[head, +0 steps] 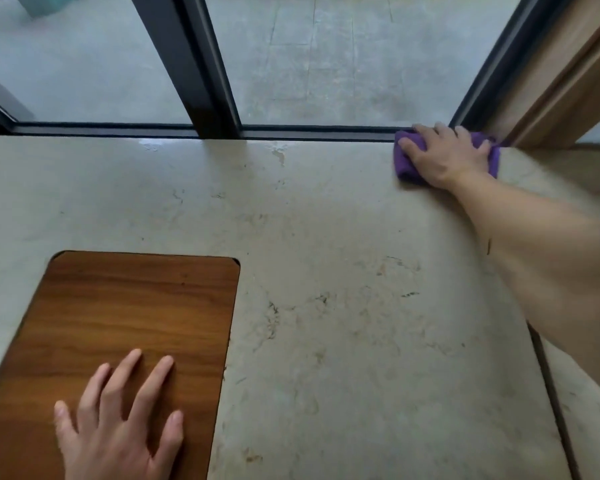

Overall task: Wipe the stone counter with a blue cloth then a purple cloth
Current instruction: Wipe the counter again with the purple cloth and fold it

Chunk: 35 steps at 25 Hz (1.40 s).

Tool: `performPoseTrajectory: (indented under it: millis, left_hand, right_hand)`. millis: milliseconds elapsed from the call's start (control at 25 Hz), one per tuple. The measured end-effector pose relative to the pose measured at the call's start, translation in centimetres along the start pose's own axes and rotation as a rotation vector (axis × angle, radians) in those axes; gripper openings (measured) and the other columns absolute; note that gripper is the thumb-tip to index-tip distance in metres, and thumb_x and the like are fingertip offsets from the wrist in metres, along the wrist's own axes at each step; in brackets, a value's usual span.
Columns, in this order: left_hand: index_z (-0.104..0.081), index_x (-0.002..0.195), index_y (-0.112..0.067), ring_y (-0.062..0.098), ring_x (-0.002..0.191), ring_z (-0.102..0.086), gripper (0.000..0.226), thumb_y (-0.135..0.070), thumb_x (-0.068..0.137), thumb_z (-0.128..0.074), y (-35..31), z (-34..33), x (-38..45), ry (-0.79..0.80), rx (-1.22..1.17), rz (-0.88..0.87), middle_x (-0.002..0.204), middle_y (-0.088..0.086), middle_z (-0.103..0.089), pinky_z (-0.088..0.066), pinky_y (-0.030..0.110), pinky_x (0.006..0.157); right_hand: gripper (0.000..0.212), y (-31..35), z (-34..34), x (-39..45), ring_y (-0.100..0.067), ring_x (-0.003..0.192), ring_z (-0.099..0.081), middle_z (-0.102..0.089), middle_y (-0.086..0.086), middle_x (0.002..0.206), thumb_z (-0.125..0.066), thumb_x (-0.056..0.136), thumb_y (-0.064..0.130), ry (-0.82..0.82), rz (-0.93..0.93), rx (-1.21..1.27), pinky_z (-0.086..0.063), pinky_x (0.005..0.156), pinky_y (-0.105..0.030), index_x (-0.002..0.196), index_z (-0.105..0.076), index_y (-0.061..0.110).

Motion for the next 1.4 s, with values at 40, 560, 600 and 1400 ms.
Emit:
performPoseTrajectory:
  millis: [40,560,600,1400]
  left_hand:
    - [-0.049,0.133,-0.032,0.047,0.127,-0.045,0.067,-0.071,0.089,-0.017,0.2,-0.1,0.3,0.003,0.0,-0.009,0.143,0.014,-0.048,-0.026,0.077,0.098]
    - [-0.038,0.143,-0.038,0.034,0.144,-0.023,0.06,-0.061,0.089,-0.028,0.8,0.1,0.0,0.176,-0.165,0.018,0.154,0.005,-0.031,-0.013,0.078,0.107]
    - [-0.039,0.143,-0.039,0.034,0.145,-0.021,0.059,-0.062,0.089,-0.029,1.0,0.2,-0.1,0.171,-0.191,0.007,0.154,0.005,-0.031,-0.011,0.077,0.107]
    - [-0.046,0.131,-0.033,0.036,0.14,-0.032,0.054,-0.065,0.088,-0.042,8.5,1.7,0.6,0.169,-0.191,-0.28,0.149,0.009,-0.036,-0.02,0.066,0.111]
  right_hand:
    - [0.074,0.2,-0.2,0.6,-0.032,0.151,-0.015,-0.022,-0.001,0.165,-0.012,0.089,0.077,-0.003,0.013,-0.012,-0.005,0.114,-0.072,0.154,-0.02,0.044]
    - [0.063,5.0,-5.3,-22.5,-0.025,0.154,0.012,0.014,0.01,0.167,-0.006,0.092,0.075,0.036,0.343,-0.107,0.005,0.115,-0.071,0.149,0.015,0.058]
    - [0.063,4.9,-6.2,-27.0,-0.025,0.154,0.012,0.013,0.01,0.167,-0.005,0.092,0.075,0.023,0.347,-0.115,0.004,0.115,-0.07,0.149,0.015,0.058]
    - [0.068,8.3,-15.7,-72.2,-0.032,0.15,-0.021,-0.024,0.003,0.165,-0.035,0.09,0.066,0.044,0.084,-0.134,-0.018,0.106,-0.078,0.155,-0.021,0.049]
Point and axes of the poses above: each hand's wrist, its own x-axis towards the middle knuckle, its own z-axis out of the back of the hand, y = z × x, the point moved 1 cm from there along x, towards the middle knuckle
